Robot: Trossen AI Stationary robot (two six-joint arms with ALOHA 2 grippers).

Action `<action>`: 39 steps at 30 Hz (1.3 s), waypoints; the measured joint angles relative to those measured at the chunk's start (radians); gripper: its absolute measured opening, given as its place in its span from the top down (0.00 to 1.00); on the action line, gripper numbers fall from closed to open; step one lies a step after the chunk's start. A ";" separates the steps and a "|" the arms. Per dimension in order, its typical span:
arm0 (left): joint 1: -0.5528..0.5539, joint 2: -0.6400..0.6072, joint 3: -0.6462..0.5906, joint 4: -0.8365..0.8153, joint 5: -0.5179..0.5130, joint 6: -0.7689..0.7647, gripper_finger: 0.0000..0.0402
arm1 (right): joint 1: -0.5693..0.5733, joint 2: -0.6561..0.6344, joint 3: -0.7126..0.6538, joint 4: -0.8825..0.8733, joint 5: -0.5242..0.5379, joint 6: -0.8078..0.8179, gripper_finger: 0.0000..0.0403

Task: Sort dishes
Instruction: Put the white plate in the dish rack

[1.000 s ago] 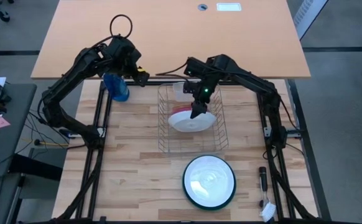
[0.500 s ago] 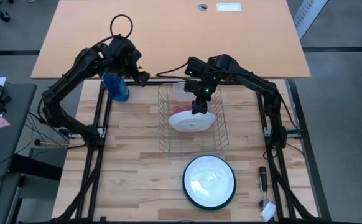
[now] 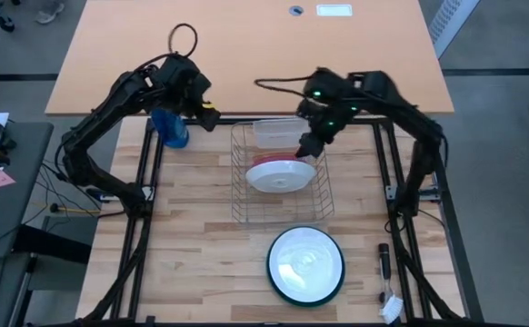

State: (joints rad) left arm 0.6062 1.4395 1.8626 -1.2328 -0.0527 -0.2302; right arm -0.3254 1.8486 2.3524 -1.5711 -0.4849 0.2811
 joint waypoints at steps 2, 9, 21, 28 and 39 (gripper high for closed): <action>-0.013 0.000 0.000 0.015 0.043 0.001 0.71 | 0.009 -0.033 -0.001 0.000 0.044 0.095 0.53; -0.143 0.000 0.000 -0.015 0.302 -0.021 0.71 | 0.118 -0.174 -0.001 0.000 0.199 0.283 0.53; -0.684 0.030 0.000 0.080 0.173 -0.234 0.76 | 0.390 -0.416 -0.421 0.002 0.356 0.641 0.53; -0.917 0.174 0.000 0.079 0.067 -0.398 0.77 | 0.804 -0.506 -0.773 0.043 0.354 1.073 0.53; -1.090 0.405 0.000 0.187 -0.024 -0.520 0.77 | 1.108 -0.387 -1.094 0.532 0.411 1.554 0.53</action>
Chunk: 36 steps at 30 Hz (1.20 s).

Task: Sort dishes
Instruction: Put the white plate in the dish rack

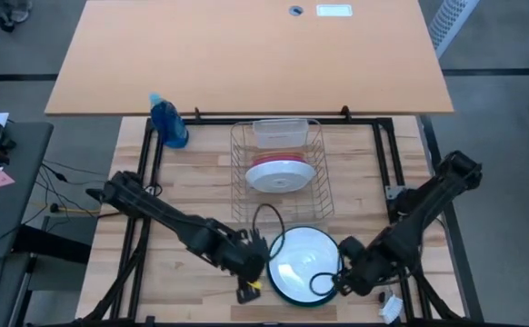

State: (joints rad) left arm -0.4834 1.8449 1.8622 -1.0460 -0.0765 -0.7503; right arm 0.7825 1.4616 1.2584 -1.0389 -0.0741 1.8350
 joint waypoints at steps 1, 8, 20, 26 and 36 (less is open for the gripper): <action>-0.004 0.015 0.000 0.034 0.000 -0.012 0.77 | 0.000 0.019 -0.013 0.040 0.001 -0.002 0.53; -0.011 0.105 0.000 0.259 -0.030 -0.062 0.77 | -0.056 0.139 -0.049 0.155 0.002 -0.125 0.53; -0.011 0.275 0.001 0.274 -0.140 -0.211 0.77 | -0.120 0.261 -0.050 0.170 0.016 -0.169 0.53; -0.009 0.336 0.001 0.279 -0.166 -0.239 0.77 | -0.114 0.252 -0.050 0.109 0.017 -0.188 0.53; 0.008 0.370 0.000 0.271 -0.179 -0.202 0.77 | -0.053 0.251 -0.050 0.115 -0.020 -0.131 0.53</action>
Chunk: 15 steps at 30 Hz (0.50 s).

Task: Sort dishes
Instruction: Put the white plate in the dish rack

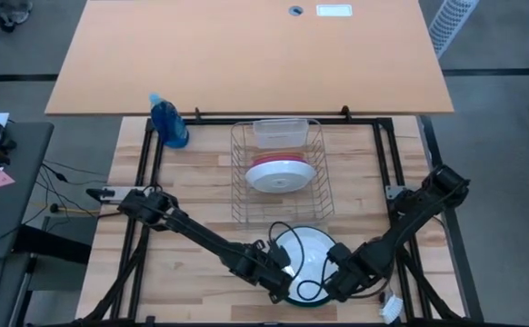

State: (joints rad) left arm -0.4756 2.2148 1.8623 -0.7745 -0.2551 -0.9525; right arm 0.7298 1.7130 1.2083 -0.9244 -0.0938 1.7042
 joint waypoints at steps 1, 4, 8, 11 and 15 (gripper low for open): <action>0.001 0.004 -0.001 -0.001 0.001 0.010 0.77 | 0.007 0.000 0.000 0.002 -0.005 0.014 0.53; 0.008 0.031 0.002 0.028 0.018 0.026 0.77 | 0.019 0.000 0.000 0.012 -0.007 0.058 0.53; 0.015 0.062 0.002 0.055 0.044 0.027 0.77 | 0.008 0.000 0.000 0.048 -0.009 0.106 0.53; 0.015 0.074 0.003 0.079 0.047 0.019 0.77 | -0.004 0.000 0.000 0.079 -0.009 0.110 0.53; 0.015 0.075 0.003 0.085 0.047 0.014 0.77 | -0.020 -0.001 0.003 0.094 -0.009 0.104 0.53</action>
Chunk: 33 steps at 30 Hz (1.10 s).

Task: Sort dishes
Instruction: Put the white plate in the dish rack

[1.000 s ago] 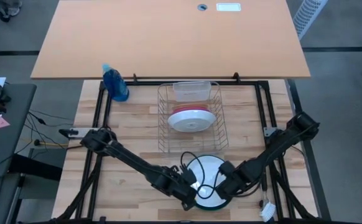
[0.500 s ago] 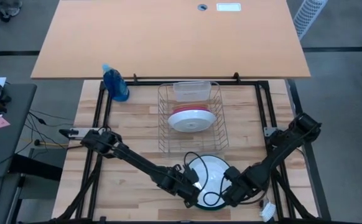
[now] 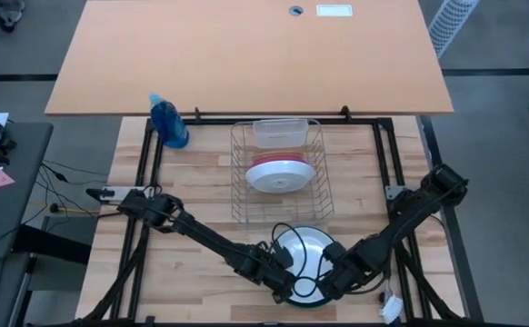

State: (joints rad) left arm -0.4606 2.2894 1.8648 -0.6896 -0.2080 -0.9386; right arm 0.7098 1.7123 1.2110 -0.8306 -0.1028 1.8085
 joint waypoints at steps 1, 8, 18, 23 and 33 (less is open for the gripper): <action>0.000 0.000 0.000 0.001 0.001 0.000 0.77 | 0.000 0.000 0.001 -0.003 0.000 -0.003 0.53; 0.002 0.000 0.000 0.002 -0.004 0.007 0.77 | -0.009 0.000 0.001 -0.052 0.006 -0.010 0.53; 0.003 0.001 -0.002 0.001 -0.005 0.044 0.77 | -0.010 0.010 -0.002 -0.064 0.055 0.031 0.53; 0.003 0.002 -0.002 0.001 -0.006 0.044 0.77 | -0.010 0.010 -0.010 -0.059 0.101 0.088 0.53; 0.003 0.002 -0.002 0.001 -0.006 0.045 0.77 | 0.034 0.010 -0.078 0.017 0.178 0.269 0.54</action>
State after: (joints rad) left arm -0.4576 2.2913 1.8633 -0.6891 -0.2138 -0.8933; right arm 0.7436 1.7222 1.1325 -0.8134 0.0750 2.0773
